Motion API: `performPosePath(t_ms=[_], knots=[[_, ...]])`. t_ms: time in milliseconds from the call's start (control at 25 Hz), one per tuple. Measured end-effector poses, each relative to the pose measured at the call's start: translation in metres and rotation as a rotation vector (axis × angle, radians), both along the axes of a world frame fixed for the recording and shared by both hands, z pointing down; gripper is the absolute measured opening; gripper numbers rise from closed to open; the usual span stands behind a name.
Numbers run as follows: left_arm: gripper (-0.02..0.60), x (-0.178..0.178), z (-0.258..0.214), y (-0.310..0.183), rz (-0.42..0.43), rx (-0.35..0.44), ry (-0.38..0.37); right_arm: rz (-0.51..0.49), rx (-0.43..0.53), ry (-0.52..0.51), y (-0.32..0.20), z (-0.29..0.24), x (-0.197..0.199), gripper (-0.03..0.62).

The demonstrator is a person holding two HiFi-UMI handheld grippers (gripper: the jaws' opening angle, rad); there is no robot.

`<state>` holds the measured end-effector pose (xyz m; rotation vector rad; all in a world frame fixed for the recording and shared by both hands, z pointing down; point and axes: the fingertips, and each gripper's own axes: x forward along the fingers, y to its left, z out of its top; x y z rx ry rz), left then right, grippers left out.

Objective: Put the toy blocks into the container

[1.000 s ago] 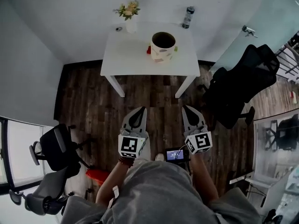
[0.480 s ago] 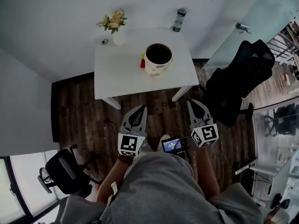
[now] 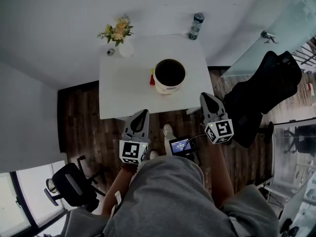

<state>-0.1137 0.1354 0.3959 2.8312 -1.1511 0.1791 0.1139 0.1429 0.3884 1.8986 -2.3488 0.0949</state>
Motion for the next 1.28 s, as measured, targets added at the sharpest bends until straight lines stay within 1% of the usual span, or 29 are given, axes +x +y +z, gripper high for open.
performPosePath(t_ms=[200,320,480,600,680,800,920,1000,1040,1120,1160,1240,1280], knots=[[0.005,0.018,0.004,-0.048,-0.047,-0.007,-0.024,-0.058,0.008,0.003,-0.073,0.004,0.032,0.003],[0.005,0.034,0.005,-0.069,-0.064,-0.013,-0.037,-0.099,-0.014,0.014,-0.108,0.015,0.053,0.003],[0.005,0.042,0.010,-0.083,-0.116,-0.026,-0.057,-0.198,-0.048,0.019,-0.144,0.039,0.069,0.003],[0.005,0.041,0.016,-0.088,-0.159,-0.044,-0.065,-0.278,-0.077,0.060,-0.169,0.055,0.081,0.003],[0.005,0.036,0.021,-0.090,-0.181,-0.056,-0.076,-0.310,-0.097,0.070,-0.184,0.067,0.084,0.003],[0.005,0.033,0.029,-0.094,-0.198,-0.077,-0.081,-0.376,-0.128,0.100,-0.198,0.095,0.078,0.005],[0.005,0.039,0.033,-0.103,-0.184,-0.081,-0.076,-0.452,-0.169,0.156,-0.207,0.130,0.070,0.006],[0.005,0.040,0.036,-0.109,-0.173,-0.079,-0.080,-0.483,-0.209,0.179,-0.213,0.157,0.069,0.006],[0.005,0.040,0.038,-0.112,-0.170,-0.078,-0.083,-0.489,-0.239,0.186,-0.216,0.171,0.070,0.022],[0.005,0.037,0.040,-0.117,-0.171,-0.082,-0.086,-0.488,-0.320,0.197,-0.219,0.202,0.072,0.104],[0.005,0.035,0.040,-0.119,-0.174,-0.085,-0.088,-0.488,-0.360,0.203,-0.219,0.217,0.072,0.120],[0.005,0.032,0.039,-0.123,-0.182,-0.088,-0.090,-0.496,-0.428,0.209,-0.218,0.242,0.072,0.130],[0.005,0.031,0.038,-0.125,-0.185,-0.087,-0.091,-0.500,-0.458,0.209,-0.218,0.253,0.072,0.152]])
